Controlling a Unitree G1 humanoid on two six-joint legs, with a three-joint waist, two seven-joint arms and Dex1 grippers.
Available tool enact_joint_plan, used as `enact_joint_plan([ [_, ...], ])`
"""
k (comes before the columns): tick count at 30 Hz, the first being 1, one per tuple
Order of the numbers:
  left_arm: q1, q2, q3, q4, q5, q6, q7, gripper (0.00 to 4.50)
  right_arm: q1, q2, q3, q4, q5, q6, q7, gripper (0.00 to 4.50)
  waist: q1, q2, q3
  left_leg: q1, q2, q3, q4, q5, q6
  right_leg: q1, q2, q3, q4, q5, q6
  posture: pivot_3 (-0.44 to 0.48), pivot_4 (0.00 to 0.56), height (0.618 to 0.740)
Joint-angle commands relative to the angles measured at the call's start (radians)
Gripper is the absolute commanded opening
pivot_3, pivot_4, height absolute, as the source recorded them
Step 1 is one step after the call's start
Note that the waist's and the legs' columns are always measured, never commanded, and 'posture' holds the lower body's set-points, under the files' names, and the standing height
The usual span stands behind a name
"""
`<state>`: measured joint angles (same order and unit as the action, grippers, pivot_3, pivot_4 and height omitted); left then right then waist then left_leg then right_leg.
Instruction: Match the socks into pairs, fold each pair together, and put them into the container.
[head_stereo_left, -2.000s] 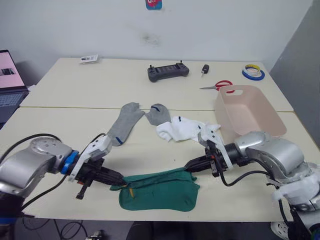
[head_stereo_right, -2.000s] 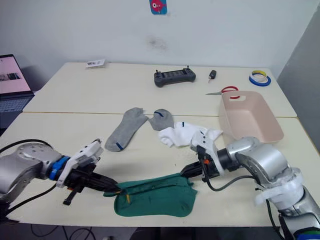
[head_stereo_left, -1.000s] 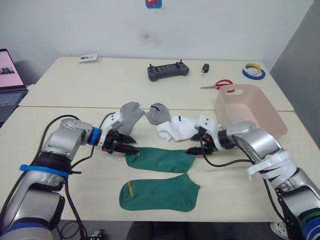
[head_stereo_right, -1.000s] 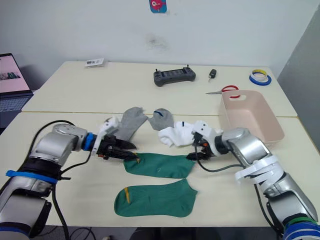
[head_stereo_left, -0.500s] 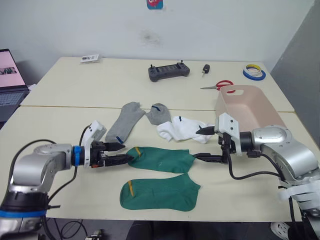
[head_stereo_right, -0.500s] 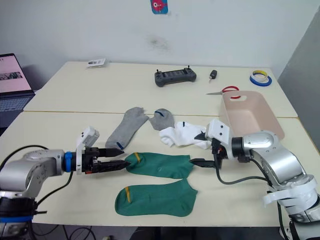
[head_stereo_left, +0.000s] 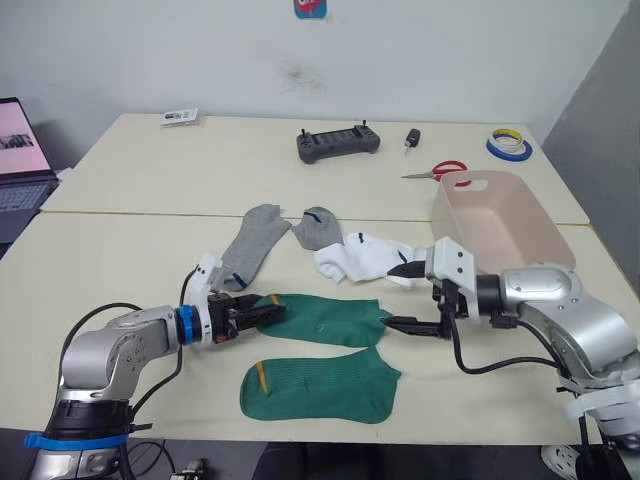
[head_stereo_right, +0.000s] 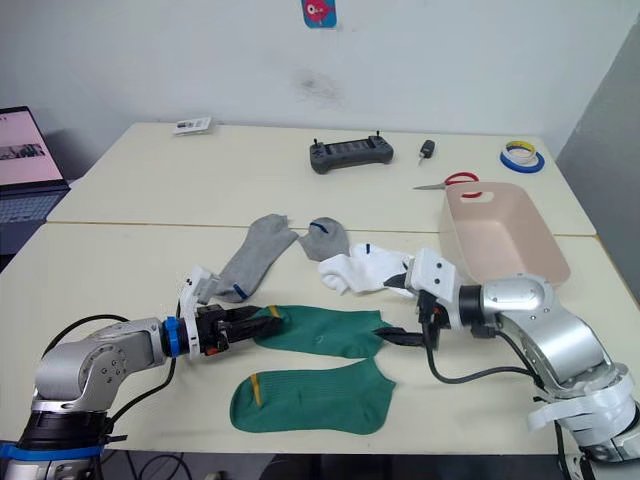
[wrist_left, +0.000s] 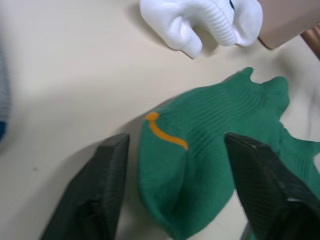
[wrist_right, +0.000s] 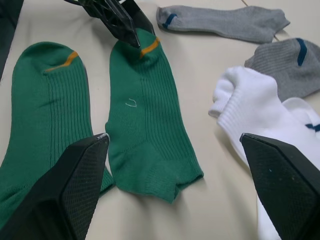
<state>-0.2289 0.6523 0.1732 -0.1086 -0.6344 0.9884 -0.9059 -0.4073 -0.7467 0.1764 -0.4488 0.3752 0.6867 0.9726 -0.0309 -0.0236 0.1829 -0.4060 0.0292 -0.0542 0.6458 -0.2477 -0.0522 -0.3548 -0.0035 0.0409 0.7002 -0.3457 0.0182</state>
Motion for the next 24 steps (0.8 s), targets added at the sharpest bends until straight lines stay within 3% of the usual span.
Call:
enact_joint_plan([
  [1,0.003,0.017,0.024,-0.023,-0.028,0.001,0.0,1.73,0.003,0.008,-0.02,-0.03,0.017,0.108,-0.07,4.5,0.0,0.0,0.0,0.0,0.0,0.0,0.0,0.0,0.0,0.0,0.0,0.0,0.0,0.0,0.0,0.0,0.15,0.737],
  [6,0.01,0.008,0.04,-0.043,-0.055,-0.005,0.011,0.18,0.017,0.114,-0.042,-0.032,0.056,0.31,-0.218,4.5,0.0,0.0,0.0,0.001,0.0,0.0,0.0,0.0,0.0,0.001,0.0,0.0,0.0,0.0,0.0,0.0,0.15,0.737],
  [13,0.027,0.005,0.047,-0.06,-0.071,-0.023,0.023,0.06,0.038,0.217,-0.054,-0.018,0.074,0.432,-0.346,4.5,0.001,0.0,0.0,0.001,-0.001,0.0,0.0,0.0,0.0,0.001,-0.001,0.0,-0.001,0.0,0.0,0.0,0.15,0.737],
  [16,0.029,0.003,0.048,-0.059,-0.074,-0.031,0.027,0.0,0.047,0.237,-0.043,-0.015,0.077,0.445,-0.368,3.97,0.001,0.0,0.0,0.001,0.0,0.0,-0.001,0.0,0.0,0.001,0.0,0.0,-0.001,0.0,0.0,0.0,0.15,0.737],
  [24,0.036,0.0,0.052,-0.057,-0.078,-0.056,0.03,0.0,0.064,0.232,-0.015,-0.032,0.102,0.459,-0.36,1.19,0.0,0.0,0.0,0.001,0.0,0.0,-0.001,0.0,0.0,0.001,0.0,0.0,-0.001,0.0,0.0,0.0,0.15,0.737],
])
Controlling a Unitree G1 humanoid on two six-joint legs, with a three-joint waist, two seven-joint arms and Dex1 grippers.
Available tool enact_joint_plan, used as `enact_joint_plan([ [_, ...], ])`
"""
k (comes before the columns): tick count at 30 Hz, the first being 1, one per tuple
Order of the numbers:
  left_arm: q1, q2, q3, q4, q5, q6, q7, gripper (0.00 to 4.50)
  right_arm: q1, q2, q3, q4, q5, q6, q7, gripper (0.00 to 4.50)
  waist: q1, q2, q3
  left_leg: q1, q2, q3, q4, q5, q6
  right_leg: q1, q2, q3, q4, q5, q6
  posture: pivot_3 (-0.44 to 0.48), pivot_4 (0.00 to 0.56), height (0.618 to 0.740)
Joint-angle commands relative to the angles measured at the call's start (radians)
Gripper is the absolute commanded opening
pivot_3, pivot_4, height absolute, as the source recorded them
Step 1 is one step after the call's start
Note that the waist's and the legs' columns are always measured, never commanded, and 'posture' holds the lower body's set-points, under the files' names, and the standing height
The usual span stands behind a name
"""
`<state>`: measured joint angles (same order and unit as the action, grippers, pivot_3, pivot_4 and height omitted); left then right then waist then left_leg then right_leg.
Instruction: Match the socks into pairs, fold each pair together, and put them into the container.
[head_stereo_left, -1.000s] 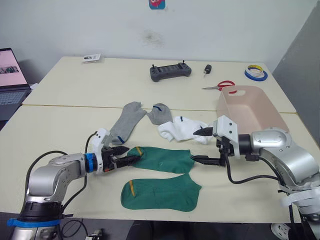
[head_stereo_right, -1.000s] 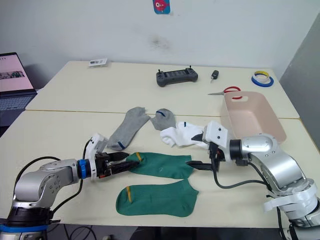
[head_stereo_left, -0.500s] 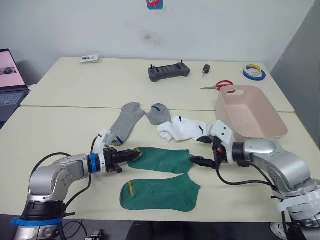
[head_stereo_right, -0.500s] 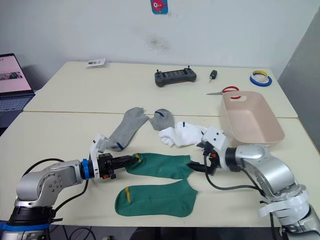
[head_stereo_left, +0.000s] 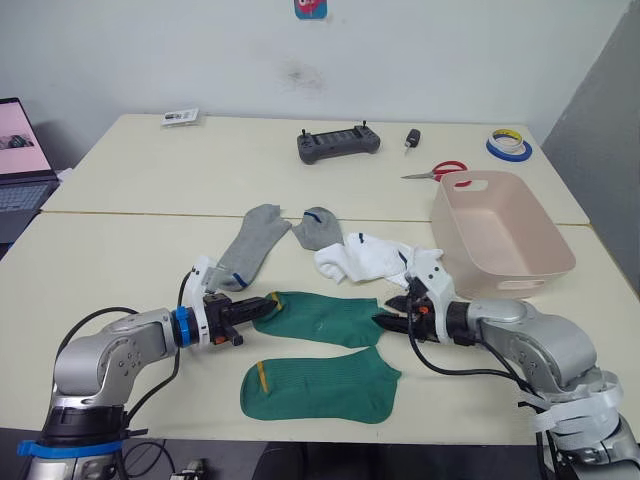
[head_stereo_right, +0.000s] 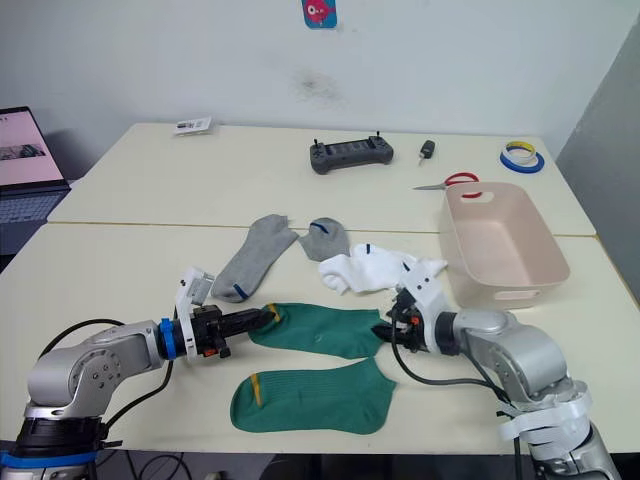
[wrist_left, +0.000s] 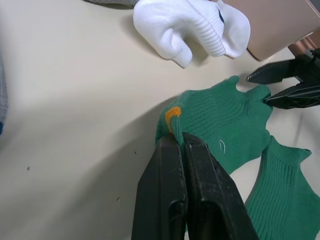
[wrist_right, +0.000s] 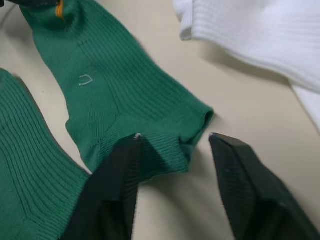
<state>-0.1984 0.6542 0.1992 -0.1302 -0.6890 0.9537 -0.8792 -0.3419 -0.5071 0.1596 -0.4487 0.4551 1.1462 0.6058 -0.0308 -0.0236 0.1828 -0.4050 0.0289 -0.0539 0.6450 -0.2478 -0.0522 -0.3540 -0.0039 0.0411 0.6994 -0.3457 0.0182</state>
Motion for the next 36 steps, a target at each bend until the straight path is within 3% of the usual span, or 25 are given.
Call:
enact_joint_plan([
  [1,0.006,-0.003,0.029,-0.037,-0.025,-0.024,0.005,0.0,0.001,-0.01,0.004,-0.036,0.026,-0.002,0.011,0.84,-0.001,0.0,0.0,0.0,0.0,0.0,0.0,0.0,0.0,0.0,0.0,0.0,0.0,0.0,0.0,0.0,0.15,0.737],
  [3,0.007,-0.003,0.031,-0.037,-0.028,-0.027,0.007,0.0,0.002,-0.014,0.006,-0.039,0.03,-0.008,0.014,0.14,-0.001,0.0,0.0,0.0,0.0,0.0,0.0,0.0,0.0,0.0,0.0,0.0,0.0,0.0,0.0,0.0,0.15,0.737],
  [4,0.008,-0.002,0.033,-0.04,-0.03,-0.027,0.008,0.0,0.003,-0.017,0.006,-0.041,0.03,-0.015,0.017,0.02,-0.001,0.0,0.0,0.0,0.0,0.0,0.0,0.0,0.0,0.0,0.0,0.0,0.0,0.0,0.0,0.0,0.15,0.737],
  [12,-0.009,0.022,0.137,-0.152,-0.16,0.063,0.062,0.0,-0.017,-0.054,-0.078,-0.106,0.095,-0.067,0.064,0.02,0.0,0.0,0.0,0.0,0.0,0.0,0.0,0.0,0.0,0.0,0.0,0.0,0.0,0.0,0.0,0.0,0.15,0.737],
  [18,0.029,0.037,0.307,-0.297,-0.473,0.265,0.217,0.0,-0.018,-0.084,-0.225,-0.217,0.291,0.017,0.103,0.02,-0.001,0.0,0.0,0.0,0.0,-0.001,0.0,0.0,0.0,0.001,0.0,0.0,-0.001,0.0,0.0,0.0,0.15,0.737],
  [23,0.227,0.09,0.408,-0.359,-0.843,0.316,0.395,0.0,0.006,-0.144,-0.352,-0.275,0.554,0.153,0.106,0.02,-0.002,0.0,0.0,0.001,0.001,0.0,-0.001,0.0,0.0,0.001,0.0,0.0,-0.002,0.0,0.0,0.0,0.15,0.737],
  [27,0.412,0.119,0.403,-0.398,-1.02,0.256,0.521,0.0,0.062,-0.194,-0.345,-0.306,0.649,0.201,0.073,0.02,-0.001,0.0,0.0,0.003,0.001,0.0,-0.001,0.0,0.0,0.003,-0.001,0.001,-0.002,0.0,0.0,0.0,0.15,0.737],
  [29,0.487,0.11,0.38,-0.421,-1.027,0.231,0.554,0.0,0.087,-0.199,-0.292,-0.323,0.624,0.182,0.045,0.02,0.0,0.0,0.0,0.003,0.0,0.001,-0.001,0.0,0.0,0.003,-0.001,0.001,-0.002,0.0,0.0,0.0,0.15,0.737],
  [36,0.636,0.065,0.263,-0.439,-0.84,0.164,0.542,0.0,0.122,-0.247,-0.041,-0.306,0.387,0.034,0.014,0.02,0.0,0.0,0.0,0.004,0.0,0.002,-0.002,0.0,0.0,0.003,-0.001,0.003,-0.003,0.0,0.0,0.0,0.15,0.737],
])
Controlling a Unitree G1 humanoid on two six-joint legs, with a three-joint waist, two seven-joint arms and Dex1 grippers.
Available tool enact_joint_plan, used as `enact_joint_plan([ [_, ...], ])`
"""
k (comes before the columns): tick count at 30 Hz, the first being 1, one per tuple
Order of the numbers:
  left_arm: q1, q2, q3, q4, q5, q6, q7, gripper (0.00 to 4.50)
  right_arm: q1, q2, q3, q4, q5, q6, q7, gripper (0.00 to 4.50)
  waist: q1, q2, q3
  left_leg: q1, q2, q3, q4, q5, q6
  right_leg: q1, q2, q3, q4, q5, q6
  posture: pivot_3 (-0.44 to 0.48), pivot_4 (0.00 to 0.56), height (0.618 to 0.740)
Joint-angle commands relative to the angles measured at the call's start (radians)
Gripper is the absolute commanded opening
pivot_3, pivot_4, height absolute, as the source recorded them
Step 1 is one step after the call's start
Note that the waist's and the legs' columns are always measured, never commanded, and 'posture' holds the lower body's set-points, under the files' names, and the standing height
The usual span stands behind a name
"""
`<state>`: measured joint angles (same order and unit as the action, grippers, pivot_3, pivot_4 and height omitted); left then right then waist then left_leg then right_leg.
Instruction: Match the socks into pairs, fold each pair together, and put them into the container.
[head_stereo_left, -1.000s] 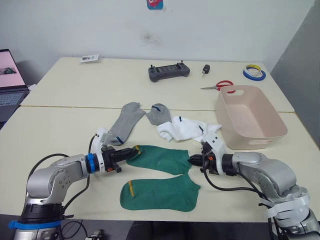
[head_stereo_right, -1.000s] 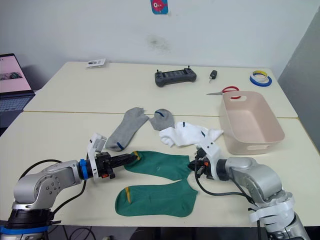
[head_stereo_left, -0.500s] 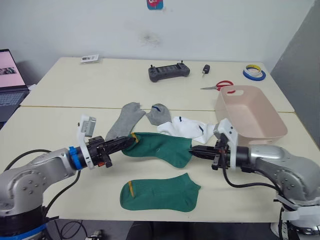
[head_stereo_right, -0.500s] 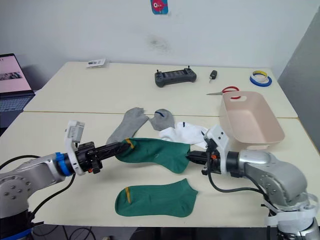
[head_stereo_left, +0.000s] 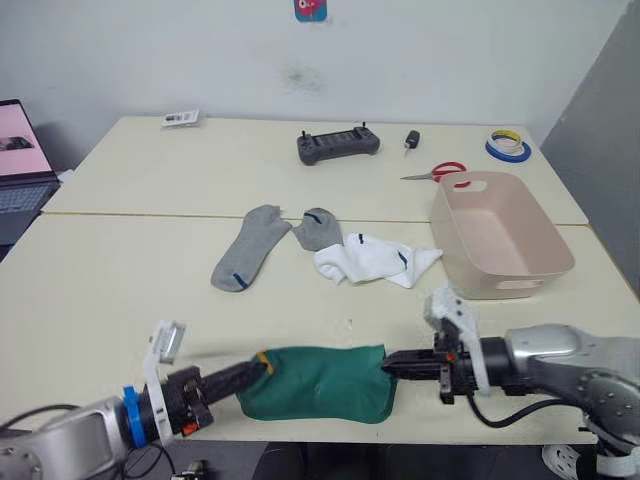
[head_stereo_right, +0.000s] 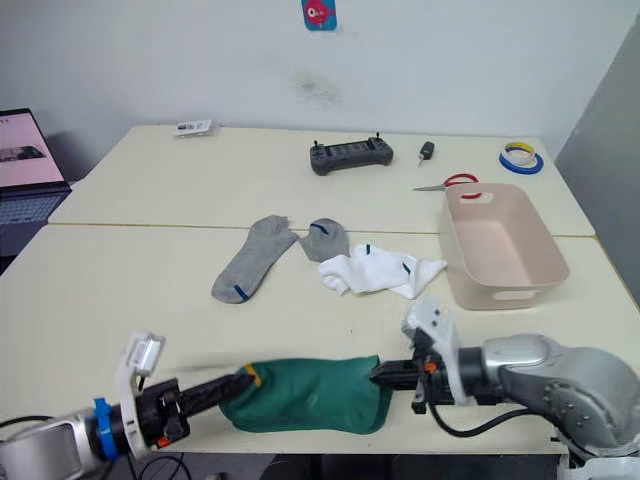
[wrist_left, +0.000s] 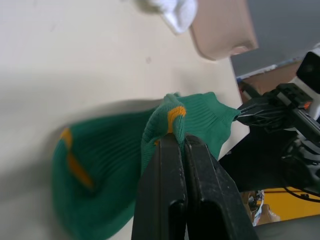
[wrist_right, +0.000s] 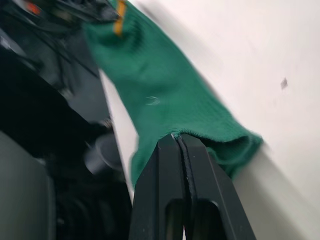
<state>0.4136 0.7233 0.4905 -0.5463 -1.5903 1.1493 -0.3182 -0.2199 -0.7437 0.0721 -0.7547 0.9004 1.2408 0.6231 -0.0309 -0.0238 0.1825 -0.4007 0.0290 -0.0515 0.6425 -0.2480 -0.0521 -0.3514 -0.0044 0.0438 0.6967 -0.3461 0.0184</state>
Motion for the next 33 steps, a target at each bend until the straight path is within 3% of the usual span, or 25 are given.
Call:
enact_joint_plan([
  [1,0.032,-0.007,-0.042,-0.02,0.084,-0.04,-0.024,0.0,0.0,-0.011,0.066,0.009,-0.079,-0.074,-0.003,0.02,0.0,0.0,0.0,0.0,0.0,0.0,0.0,0.0,0.0,0.0,0.0,0.0,0.0,0.0,0.0,0.0,0.15,0.737],
  [7,0.015,-0.015,-0.115,0.017,0.238,-0.101,-0.047,0.0,0.006,-0.045,0.16,0.058,-0.219,-0.173,0.01,0.02,0.002,0.0,0.0,0.0,0.0,0.001,0.0,0.0,0.0,0.0,0.0,0.0,-0.001,0.0,0.0,0.0,0.15,0.737],
  [20,0.018,-0.042,-0.192,-0.017,0.483,-0.243,-0.129,0.0,0.032,-0.071,0.2,0.078,-0.329,-0.256,0.052,0.02,0.002,0.0,0.0,0.0,0.0,0.0,-0.001,0.0,0.0,0.0,0.0,0.0,-0.001,0.0,0.0,0.0,0.15,0.737],
  [21,0.031,-0.04,-0.193,-0.024,0.509,-0.265,-0.15,0.0,0.036,-0.071,0.199,0.076,-0.332,-0.259,0.056,0.2,0.002,0.0,0.0,0.0,0.0,0.001,-0.001,0.0,0.0,0.0,0.0,0.0,-0.001,0.0,0.0,0.0,0.15,0.737],
  [24,0.079,-0.025,-0.195,-0.057,0.586,-0.331,-0.228,0.67,0.052,-0.078,0.187,0.062,-0.333,-0.278,0.079,0.97,0.002,0.0,0.0,0.0,0.0,0.0,-0.001,0.0,0.0,0.0,0.0,0.0,-0.001,0.0,0.0,0.0,0.15,0.737],
  [32,0.178,-0.025,-0.023,-0.061,0.623,-0.435,-0.339,3.3,0.101,-0.104,0.059,0.023,-0.253,-0.287,0.139,3.84,0.002,0.0,0.0,0.0,0.0,0.0,-0.002,0.0,0.0,0.0,0.0,0.0,-0.002,0.0,0.0,0.0,0.15,0.737],
  [33,0.183,-0.023,-0.007,-0.052,0.608,-0.427,-0.35,3.32,0.108,-0.088,0.034,0.027,-0.232,-0.276,0.128,4.14,0.002,0.0,0.0,0.0,0.0,0.0,-0.002,0.0,0.0,0.0,0.0,0.0,-0.002,0.0,0.0,0.0,0.15,0.737],
])
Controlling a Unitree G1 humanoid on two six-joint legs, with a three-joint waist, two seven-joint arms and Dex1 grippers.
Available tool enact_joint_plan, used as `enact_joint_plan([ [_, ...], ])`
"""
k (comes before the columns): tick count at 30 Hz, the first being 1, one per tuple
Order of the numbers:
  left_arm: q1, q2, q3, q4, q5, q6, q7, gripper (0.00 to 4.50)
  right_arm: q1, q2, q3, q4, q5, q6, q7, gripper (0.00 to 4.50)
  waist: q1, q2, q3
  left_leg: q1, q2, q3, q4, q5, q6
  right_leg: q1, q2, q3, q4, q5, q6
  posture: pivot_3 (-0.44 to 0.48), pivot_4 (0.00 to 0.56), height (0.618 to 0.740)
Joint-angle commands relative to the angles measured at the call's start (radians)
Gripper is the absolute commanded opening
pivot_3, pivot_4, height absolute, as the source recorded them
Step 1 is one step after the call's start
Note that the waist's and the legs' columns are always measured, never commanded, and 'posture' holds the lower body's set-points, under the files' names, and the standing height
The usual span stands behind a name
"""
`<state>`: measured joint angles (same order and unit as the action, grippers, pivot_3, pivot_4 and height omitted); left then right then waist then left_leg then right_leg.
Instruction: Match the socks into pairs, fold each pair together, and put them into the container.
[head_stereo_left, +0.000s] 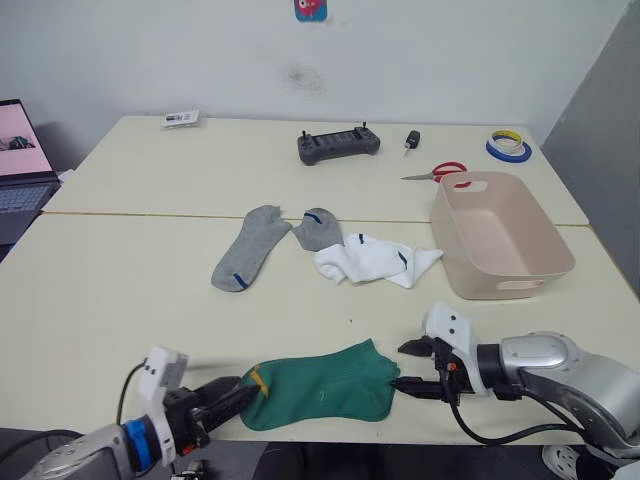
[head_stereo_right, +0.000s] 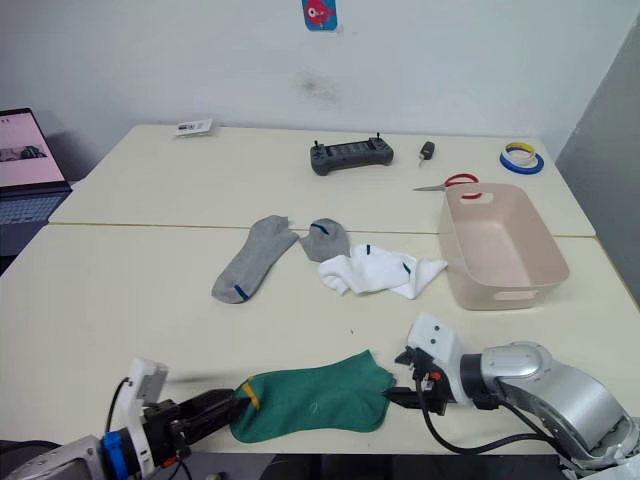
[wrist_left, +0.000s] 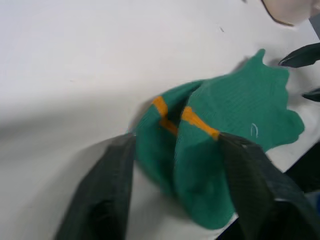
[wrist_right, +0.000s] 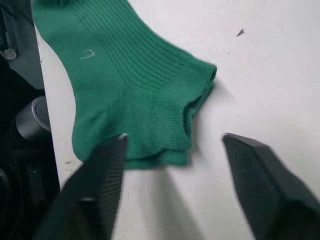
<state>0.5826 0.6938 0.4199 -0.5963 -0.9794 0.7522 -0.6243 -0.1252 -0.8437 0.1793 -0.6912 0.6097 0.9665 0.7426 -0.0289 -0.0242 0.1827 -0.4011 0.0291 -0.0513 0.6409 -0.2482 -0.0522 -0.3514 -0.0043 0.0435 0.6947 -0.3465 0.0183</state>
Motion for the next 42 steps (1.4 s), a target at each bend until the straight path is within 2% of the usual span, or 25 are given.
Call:
enact_joint_plan([
  [1,0.012,0.005,0.067,0.005,-0.014,-0.017,-0.043,3.32,0.02,0.025,-0.08,-0.029,0.06,0.0,-0.006,4.47,0.0,0.0,0.0,0.0,0.0,0.0,0.0,0.0,0.0,0.0,0.0,0.0,0.0,0.0,0.0,0.0,0.15,0.737],
  [5,0.004,-0.015,0.029,0.011,0.003,-0.002,-0.027,3.32,0.03,0.081,-0.077,-0.009,0.048,0.015,-0.072,4.47,0.0,0.0,0.0,0.0,0.0,0.0,0.0,0.0,0.0,0.0,0.0,0.0,-0.001,0.0,0.0,0.0,0.15,0.737],
  [10,-0.027,-0.046,-0.063,0.027,0.097,-0.027,-0.007,3.32,0.035,0.138,-0.052,0.002,0.023,0.025,-0.142,4.47,0.0,0.0,0.0,0.0,0.0,0.0,-0.001,0.0,0.0,0.0,0.0,0.0,-0.001,0.0,0.0,0.0,0.15,0.737],
  [15,-0.062,-0.068,-0.146,0.042,0.169,-0.037,0.003,3.32,0.051,0.147,-0.011,0.004,-0.016,0.031,-0.181,4.47,0.001,0.001,-0.001,0.0,-0.001,0.0,-0.001,0.0,0.0,0.001,0.0,0.0,-0.002,0.0,0.0,0.0,0.15,0.737],
  [17,-0.062,-0.068,-0.165,0.042,0.181,-0.038,-0.004,2.92,0.064,0.139,0.016,-0.002,-0.037,0.03,-0.189,4.5,0.002,0.002,-0.002,0.0,-0.001,0.0,-0.001,0.0,0.0,0.001,0.0,0.0,-0.002,0.0,0.0,0.0,0.15,0.737],
  [20,-0.053,-0.062,-0.179,0.05,0.201,-0.045,-0.016,2.09,0.085,0.119,0.074,-0.009,-0.097,0.001,-0.194,3.85,0.001,0.003,-0.004,0.0,-0.001,0.0,-0.001,0.0,0.0,0.001,0.0,0.001,-0.003,0.0,0.0,0.0,0.15,0.737],
  [26,-0.034,-0.056,-0.201,0.044,0.226,-0.061,-0.044,0.19,0.1,0.071,0.164,-0.036,-0.206,-0.103,-0.167,1.73,0.001,0.001,-0.007,0.001,0.0,0.0,-0.002,0.0,0.0,0.002,0.0,0.0,-0.006,0.0,0.0,0.0,0.15,0.737],
  [27,-0.031,-0.06,-0.204,0.04,0.227,-0.062,-0.047,0.0,0.099,0.061,0.174,-0.035,-0.225,-0.127,-0.157,1.38,0.001,0.001,-0.007,0.001,0.0,0.0,-0.002,0.0,0.0,0.002,0.0,0.0,-0.006,0.0,0.0,0.0,0.15,0.737],
  [31,-0.027,-0.074,-0.202,0.022,0.208,-0.069,-0.052,0.0,0.107,0.049,0.185,-0.04,-0.261,-0.198,-0.125,0.02,0.001,0.001,-0.007,0.001,0.0,0.0,-0.002,0.0,0.0,0.003,0.0,0.0,-0.007,0.0,0.0,0.0,0.15,0.737],
  [34,-0.051,-0.083,-0.188,0.018,0.197,-0.076,-0.044,0.0,0.107,0.069,0.162,-0.035,-0.254,-0.214,-0.115,0.02,0.001,0.001,-0.007,0.001,0.0,0.0,-0.002,0.0,0.0,0.003,0.0,0.0,-0.007,0.0,0.0,0.0,0.15,0.737],
  [42,-0.251,-0.066,-0.174,0.035,0.16,-0.022,-0.007,0.0,0.06,0.081,0.064,0.002,-0.208,-0.194,-0.073,0.02,0.002,0.0,-0.006,0.0,0.0,-0.001,-0.002,0.0,0.0,0.003,0.0,-0.001,-0.006,0.0,0.0,0.0,0.15,0.737],
])
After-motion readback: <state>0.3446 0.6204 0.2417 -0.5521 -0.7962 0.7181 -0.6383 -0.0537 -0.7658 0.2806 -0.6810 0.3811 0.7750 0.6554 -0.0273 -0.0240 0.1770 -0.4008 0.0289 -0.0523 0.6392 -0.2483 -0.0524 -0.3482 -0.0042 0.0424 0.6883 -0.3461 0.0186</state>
